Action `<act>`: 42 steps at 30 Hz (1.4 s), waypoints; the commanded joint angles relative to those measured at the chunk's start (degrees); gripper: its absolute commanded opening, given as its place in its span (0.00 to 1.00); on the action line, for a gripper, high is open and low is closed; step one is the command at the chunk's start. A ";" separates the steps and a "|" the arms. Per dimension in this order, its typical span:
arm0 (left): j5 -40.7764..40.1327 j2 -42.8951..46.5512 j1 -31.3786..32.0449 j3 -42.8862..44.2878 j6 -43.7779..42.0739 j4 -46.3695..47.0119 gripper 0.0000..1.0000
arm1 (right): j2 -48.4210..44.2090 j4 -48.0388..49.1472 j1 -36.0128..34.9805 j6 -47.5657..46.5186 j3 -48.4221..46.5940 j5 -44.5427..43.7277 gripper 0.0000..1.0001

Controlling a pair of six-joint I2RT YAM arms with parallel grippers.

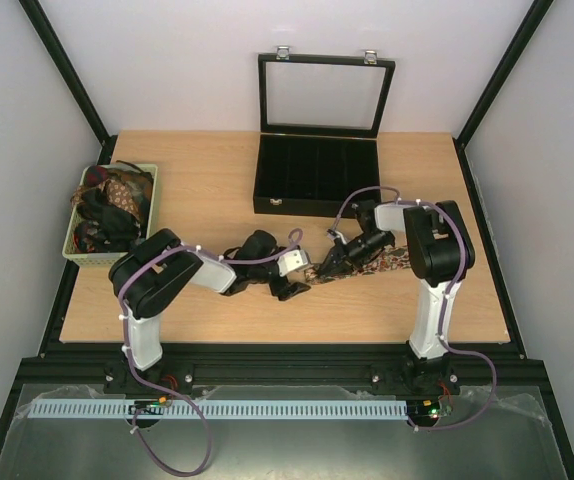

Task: Roll the ties
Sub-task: Roll the tie at the center of the board.

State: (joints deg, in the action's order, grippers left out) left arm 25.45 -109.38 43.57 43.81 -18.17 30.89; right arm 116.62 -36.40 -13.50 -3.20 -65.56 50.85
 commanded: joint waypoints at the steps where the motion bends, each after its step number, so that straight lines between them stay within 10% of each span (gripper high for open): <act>1: 1.94 -1.22 0.25 -2.48 1.63 6.81 0.82 | 6.04 -1.79 2.72 -2.92 -0.13 -10.38 0.01; 12: 0.36 -9.31 3.62 2.84 5.27 15.23 0.75 | 7.96 -0.52 3.33 -1.36 -0.68 -13.05 0.02; 21: -3.20 -7.18 3.17 0.35 1.69 6.00 0.40 | 3.98 -2.22 3.61 -1.88 -0.74 -12.64 0.22; 27: -4.74 -3.73 1.78 -2.32 -1.27 -2.87 0.38 | -4.02 -2.96 3.10 -0.90 -1.46 -7.62 0.45; 42: -5.72 -4.47 2.04 0.09 0.07 -8.38 0.39 | -0.88 -0.61 -4.92 4.18 -4.38 -3.07 0.36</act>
State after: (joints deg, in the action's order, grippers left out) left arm 22.48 -111.61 45.67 45.32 -17.54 33.10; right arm 113.21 -36.36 -17.85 0.05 -67.79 47.03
